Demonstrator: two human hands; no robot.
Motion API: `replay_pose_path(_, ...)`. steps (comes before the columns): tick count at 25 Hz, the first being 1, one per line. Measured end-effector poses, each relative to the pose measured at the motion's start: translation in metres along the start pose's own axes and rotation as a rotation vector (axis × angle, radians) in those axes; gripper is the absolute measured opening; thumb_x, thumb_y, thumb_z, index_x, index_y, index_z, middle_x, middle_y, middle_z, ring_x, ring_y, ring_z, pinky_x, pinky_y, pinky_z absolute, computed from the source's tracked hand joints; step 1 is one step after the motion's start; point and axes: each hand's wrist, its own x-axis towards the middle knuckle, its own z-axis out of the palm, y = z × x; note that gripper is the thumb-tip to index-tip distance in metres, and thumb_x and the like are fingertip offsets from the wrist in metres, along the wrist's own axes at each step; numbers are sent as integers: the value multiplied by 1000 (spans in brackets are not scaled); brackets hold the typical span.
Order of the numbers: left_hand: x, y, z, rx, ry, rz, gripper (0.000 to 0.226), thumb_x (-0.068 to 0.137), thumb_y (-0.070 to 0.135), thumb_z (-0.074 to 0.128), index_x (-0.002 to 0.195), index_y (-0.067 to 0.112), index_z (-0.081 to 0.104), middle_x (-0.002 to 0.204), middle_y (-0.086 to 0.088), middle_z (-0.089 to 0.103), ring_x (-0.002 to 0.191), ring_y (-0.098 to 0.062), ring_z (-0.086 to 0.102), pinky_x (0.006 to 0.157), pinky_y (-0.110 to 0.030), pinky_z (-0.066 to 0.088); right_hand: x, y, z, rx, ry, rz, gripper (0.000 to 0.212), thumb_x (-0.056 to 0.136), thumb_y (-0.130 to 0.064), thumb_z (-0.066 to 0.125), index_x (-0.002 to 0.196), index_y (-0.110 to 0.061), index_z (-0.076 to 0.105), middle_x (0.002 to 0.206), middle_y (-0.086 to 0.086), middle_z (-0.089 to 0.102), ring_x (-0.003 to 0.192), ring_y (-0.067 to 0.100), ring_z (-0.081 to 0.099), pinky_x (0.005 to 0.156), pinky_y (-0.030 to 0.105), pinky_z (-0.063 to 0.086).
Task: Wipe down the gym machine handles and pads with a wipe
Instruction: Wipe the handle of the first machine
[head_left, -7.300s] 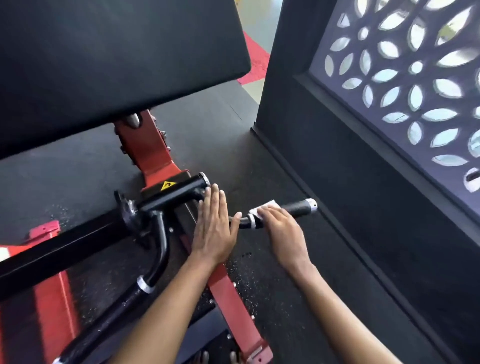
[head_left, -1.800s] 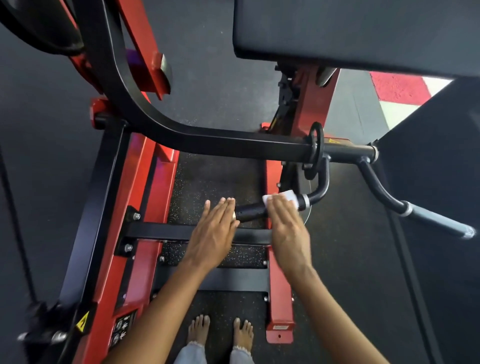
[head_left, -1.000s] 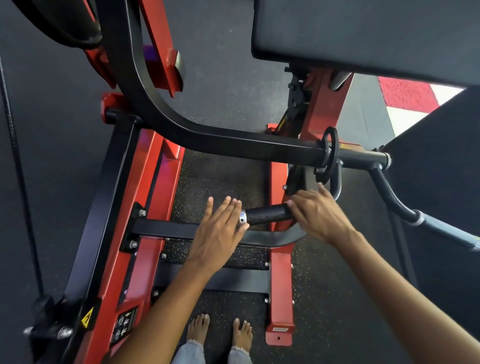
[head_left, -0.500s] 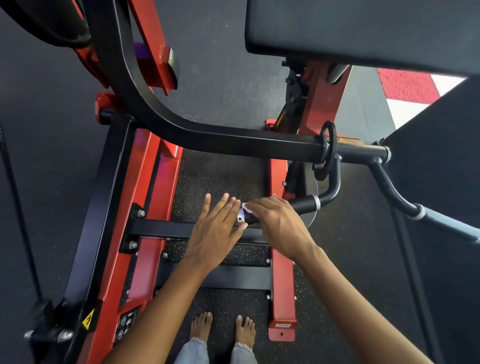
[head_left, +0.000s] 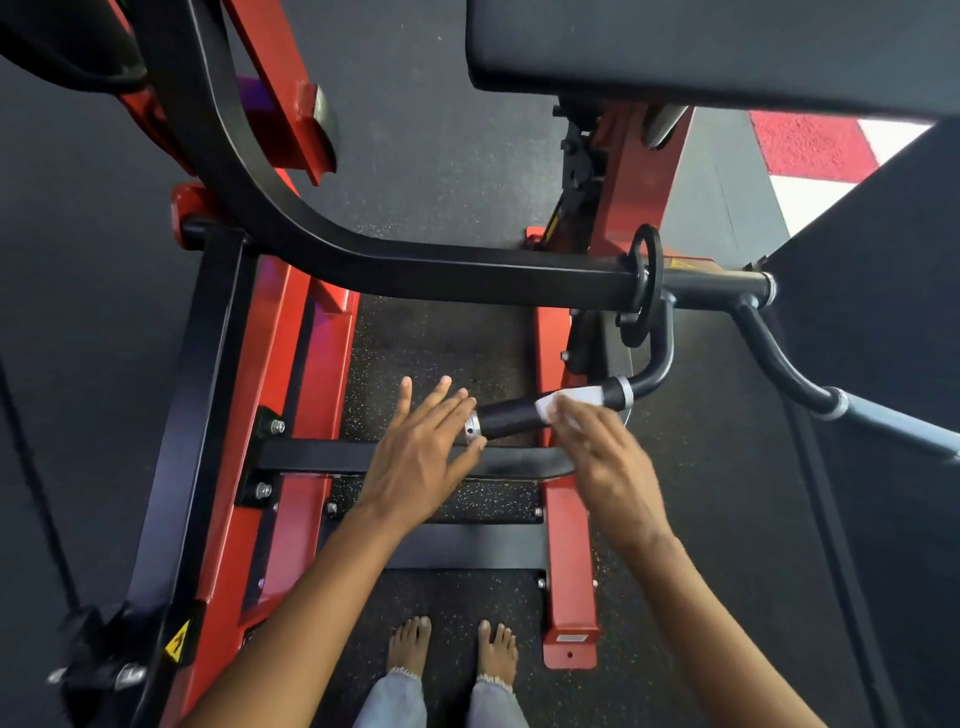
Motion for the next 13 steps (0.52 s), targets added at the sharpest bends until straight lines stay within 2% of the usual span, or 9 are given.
replay_pose_path(1, 1, 0, 0, -15, 3, -2, 52, 94, 43, 42, 129, 6, 55, 134, -8, 55, 134, -20, 41, 118, -41, 5, 1, 8, -8, 96, 65, 206, 46, 101, -38, 29, 121, -12, 62, 119, 5, 60, 106, 0, 45, 92, 2, 31)
replay_pose_path(2, 1, 0, 0, -29, 4, -3, 51, 94, 42, 42, 128, 6, 55, 134, -8, 55, 134, -20, 41, 118, -40, 5, 2, 15, -13, 171, 150, 392, 45, 100, -43, 31, 120, -17, 62, 119, 3, 58, 104, -1, 44, 89, 2, 32)
replay_pose_path(4, 1, 0, 1, -44, 1, -3, 51, 94, 42, 43, 128, 6, 55, 133, -9, 55, 134, -20, 41, 118, -40, 4, 1, 15, -13, 212, 257, 577, 37, 97, -41, 41, 115, -16, 63, 113, 1, 56, 99, 7, 47, 85, 15, 44)
replay_pose_path(5, 1, 0, 1, -48, 0, -5, 52, 94, 42, 43, 128, 5, 55, 133, -9, 55, 134, -19, 41, 118, -40, 5, 1, 9, -10, 128, 285, 516, 30, 96, -31, 47, 113, -12, 64, 107, 3, 56, 93, 11, 48, 78, 22, 48)
replay_pose_path(7, 2, 0, 1, -48, -2, -4, 52, 93, 41, 43, 127, 5, 55, 132, -9, 56, 133, -20, 42, 118, -42, 7, -3, -12, 10, -96, 271, 276, 23, 90, -5, 55, 111, -1, 64, 95, 11, 56, 81, 19, 48, 64, 24, 45)
replay_pose_path(8, 2, 0, 0, -40, -5, 0, 52, 92, 41, 43, 126, 4, 56, 131, -10, 57, 133, -20, 43, 118, -43, 8, -5, -23, 22, -124, 252, 215, 24, 87, 3, 58, 110, 1, 64, 90, 12, 54, 77, 20, 47, 62, 24, 43)
replay_pose_path(12, 4, -2, -3, 26, -33, 40, 53, 92, 41, 40, 123, 3, 59, 127, -10, 61, 131, -22, 45, 117, -45, 11, -2, -58, 48, -39, 167, 135, 19, 82, 9, 60, 97, -2, 63, 89, 9, 54, 75, 22, 49, 67, 25, 39)
replay_pose_path(13, 4, -2, -4, 40, -41, 47, 53, 92, 41, 40, 123, 3, 59, 127, -10, 60, 132, -22, 45, 117, -44, 10, -3, -61, 45, 48, 184, 185, 15, 85, 6, 59, 96, -3, 64, 91, 8, 55, 78, 21, 51, 69, 25, 41)
